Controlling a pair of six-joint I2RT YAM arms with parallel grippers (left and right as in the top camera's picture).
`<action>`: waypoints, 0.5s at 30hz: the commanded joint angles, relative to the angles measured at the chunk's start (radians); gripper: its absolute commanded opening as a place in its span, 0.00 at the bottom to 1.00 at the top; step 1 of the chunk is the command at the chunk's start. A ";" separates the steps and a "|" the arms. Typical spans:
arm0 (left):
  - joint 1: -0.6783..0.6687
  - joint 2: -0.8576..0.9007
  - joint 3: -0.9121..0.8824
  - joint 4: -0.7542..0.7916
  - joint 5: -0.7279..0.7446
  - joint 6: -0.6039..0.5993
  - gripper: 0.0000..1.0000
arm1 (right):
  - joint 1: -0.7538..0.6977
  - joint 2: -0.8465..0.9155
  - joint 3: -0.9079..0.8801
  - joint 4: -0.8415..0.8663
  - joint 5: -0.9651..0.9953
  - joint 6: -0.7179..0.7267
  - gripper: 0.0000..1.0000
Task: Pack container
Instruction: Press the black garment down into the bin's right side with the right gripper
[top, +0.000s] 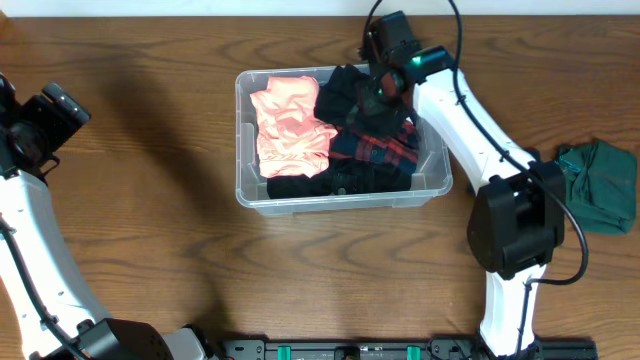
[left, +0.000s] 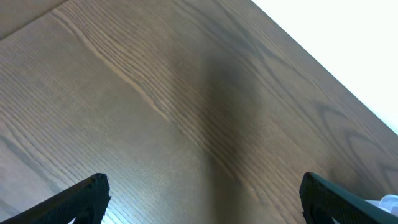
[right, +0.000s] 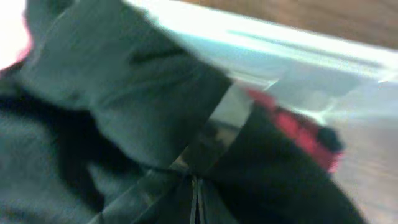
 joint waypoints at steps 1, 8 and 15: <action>0.003 0.006 0.001 0.002 0.009 0.009 0.98 | -0.060 0.043 -0.016 0.026 0.119 -0.003 0.01; 0.003 0.006 0.001 0.002 0.009 0.009 0.98 | -0.090 0.043 -0.016 0.093 0.119 -0.109 0.01; 0.003 0.006 0.001 0.002 0.009 0.009 0.98 | -0.080 0.023 -0.012 0.061 0.088 -0.151 0.01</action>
